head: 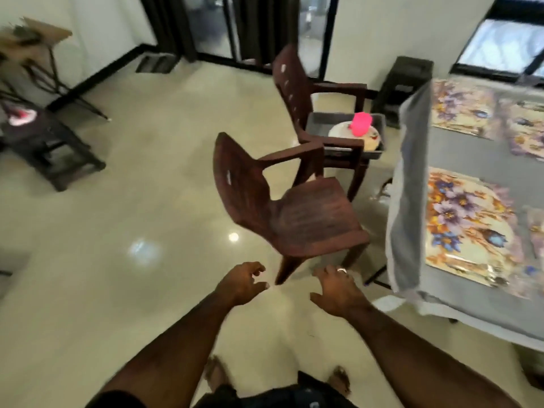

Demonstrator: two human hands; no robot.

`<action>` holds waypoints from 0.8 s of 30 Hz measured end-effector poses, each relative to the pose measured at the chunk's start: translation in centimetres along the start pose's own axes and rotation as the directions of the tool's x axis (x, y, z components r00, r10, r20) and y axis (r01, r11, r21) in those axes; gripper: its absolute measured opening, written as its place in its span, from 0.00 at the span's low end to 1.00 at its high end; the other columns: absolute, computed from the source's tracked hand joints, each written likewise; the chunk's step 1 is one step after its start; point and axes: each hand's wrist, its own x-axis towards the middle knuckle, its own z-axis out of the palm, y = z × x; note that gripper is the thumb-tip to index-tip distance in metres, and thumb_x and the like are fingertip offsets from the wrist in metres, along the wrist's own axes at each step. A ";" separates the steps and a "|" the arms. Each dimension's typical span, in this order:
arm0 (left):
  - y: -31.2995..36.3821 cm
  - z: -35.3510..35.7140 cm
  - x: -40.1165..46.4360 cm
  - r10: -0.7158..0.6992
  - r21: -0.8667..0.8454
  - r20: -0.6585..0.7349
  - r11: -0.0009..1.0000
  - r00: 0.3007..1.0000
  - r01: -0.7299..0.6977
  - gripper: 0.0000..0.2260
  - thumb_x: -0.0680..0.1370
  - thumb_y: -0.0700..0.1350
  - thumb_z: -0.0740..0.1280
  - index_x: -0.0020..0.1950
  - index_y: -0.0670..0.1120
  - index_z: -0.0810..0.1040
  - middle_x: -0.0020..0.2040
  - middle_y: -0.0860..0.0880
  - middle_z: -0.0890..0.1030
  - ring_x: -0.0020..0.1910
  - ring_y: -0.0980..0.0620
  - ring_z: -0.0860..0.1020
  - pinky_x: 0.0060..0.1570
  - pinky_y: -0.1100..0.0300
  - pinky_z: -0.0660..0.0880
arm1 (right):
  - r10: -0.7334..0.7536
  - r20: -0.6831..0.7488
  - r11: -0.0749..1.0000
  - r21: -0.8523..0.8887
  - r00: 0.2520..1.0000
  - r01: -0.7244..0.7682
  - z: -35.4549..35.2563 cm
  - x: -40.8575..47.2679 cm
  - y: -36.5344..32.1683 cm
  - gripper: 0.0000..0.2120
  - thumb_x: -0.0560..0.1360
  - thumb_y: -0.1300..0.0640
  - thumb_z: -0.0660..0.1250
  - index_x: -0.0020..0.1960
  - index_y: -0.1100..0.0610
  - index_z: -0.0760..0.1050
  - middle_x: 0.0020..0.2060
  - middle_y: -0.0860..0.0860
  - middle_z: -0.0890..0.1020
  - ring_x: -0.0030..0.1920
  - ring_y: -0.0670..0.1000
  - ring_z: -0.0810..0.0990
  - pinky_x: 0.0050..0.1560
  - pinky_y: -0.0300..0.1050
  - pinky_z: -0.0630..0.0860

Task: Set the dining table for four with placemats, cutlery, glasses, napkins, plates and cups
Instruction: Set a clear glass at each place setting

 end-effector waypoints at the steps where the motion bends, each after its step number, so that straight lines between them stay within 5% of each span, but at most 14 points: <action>1: -2.6 -1.2 -0.8 -0.010 -0.017 -0.024 1.000 1.000 0.009 0.23 0.77 0.58 0.75 0.69 0.53 0.78 0.61 0.52 0.82 0.52 0.53 0.81 0.56 0.58 0.78 | -0.013 0.027 1.000 -0.007 1.000 0.013 0.3 1.0 -2.8 0.34 0.75 0.34 0.66 0.77 0.48 0.67 0.73 0.53 0.71 0.72 0.60 0.71 0.72 0.55 0.69; 7: -18.8 -7.7 -4.3 -0.134 -0.089 -0.037 0.987 0.990 0.130 0.23 0.77 0.59 0.75 0.69 0.54 0.78 0.62 0.52 0.81 0.54 0.52 0.81 0.59 0.54 0.78 | -0.090 0.168 0.995 -0.019 0.982 0.094 2.8 6.8 -19.8 0.33 0.74 0.32 0.69 0.73 0.45 0.70 0.69 0.52 0.73 0.69 0.59 0.73 0.68 0.56 0.73; 12: -26.0 -13.4 -4.3 -0.206 -0.135 -0.088 0.972 0.975 0.194 0.25 0.77 0.60 0.75 0.71 0.54 0.77 0.64 0.52 0.81 0.56 0.51 0.81 0.59 0.54 0.78 | -0.139 0.166 0.990 -0.001 0.976 0.141 1.0 11.6 -29.8 0.36 0.75 0.33 0.69 0.77 0.48 0.66 0.72 0.54 0.70 0.73 0.59 0.69 0.71 0.55 0.71; 24: -36.7 -28.7 8.3 -0.305 -0.150 -0.071 0.945 0.950 0.292 0.27 0.78 0.60 0.74 0.74 0.55 0.73 0.66 0.52 0.79 0.59 0.51 0.80 0.61 0.53 0.78 | -0.121 0.194 0.992 0.003 0.973 0.123 -2.6 33.7 -39.2 0.36 0.76 0.33 0.69 0.77 0.49 0.65 0.73 0.54 0.69 0.73 0.59 0.69 0.69 0.57 0.72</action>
